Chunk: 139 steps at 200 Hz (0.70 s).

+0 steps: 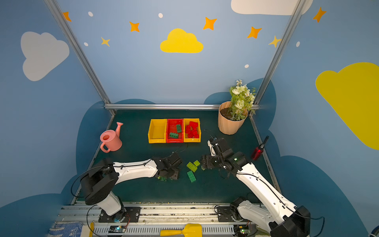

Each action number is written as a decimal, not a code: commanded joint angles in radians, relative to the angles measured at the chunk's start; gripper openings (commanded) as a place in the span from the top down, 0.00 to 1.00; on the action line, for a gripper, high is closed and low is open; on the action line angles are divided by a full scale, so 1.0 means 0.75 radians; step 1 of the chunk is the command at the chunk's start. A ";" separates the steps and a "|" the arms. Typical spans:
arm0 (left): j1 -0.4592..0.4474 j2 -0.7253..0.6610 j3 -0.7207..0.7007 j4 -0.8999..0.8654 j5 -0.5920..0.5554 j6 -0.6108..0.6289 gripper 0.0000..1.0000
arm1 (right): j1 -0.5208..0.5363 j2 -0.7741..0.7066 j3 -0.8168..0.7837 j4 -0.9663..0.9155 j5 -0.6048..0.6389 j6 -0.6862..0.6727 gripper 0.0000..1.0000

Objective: Sort the legos into containers by color
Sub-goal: Pick up the lego from the middle-left of the table.

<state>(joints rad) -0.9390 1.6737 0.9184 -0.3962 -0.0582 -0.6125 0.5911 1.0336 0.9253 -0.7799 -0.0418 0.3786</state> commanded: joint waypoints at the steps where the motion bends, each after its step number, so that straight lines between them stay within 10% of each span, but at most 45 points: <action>1: -0.007 0.023 -0.010 -0.042 -0.005 -0.022 0.53 | -0.006 -0.014 0.002 -0.030 0.014 0.004 0.14; 67: 0.030 0.034 0.202 -0.230 -0.156 0.053 0.67 | -0.008 -0.043 0.014 -0.032 0.004 0.017 0.14; 139: 0.392 0.169 0.694 -0.286 -0.113 0.264 0.65 | -0.008 -0.060 0.049 0.040 -0.073 0.065 0.13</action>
<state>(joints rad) -0.7185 1.7432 1.3315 -0.5816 -0.1425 -0.4885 0.5903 0.9989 0.9260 -0.7753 -0.0662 0.4118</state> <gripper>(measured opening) 0.346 0.858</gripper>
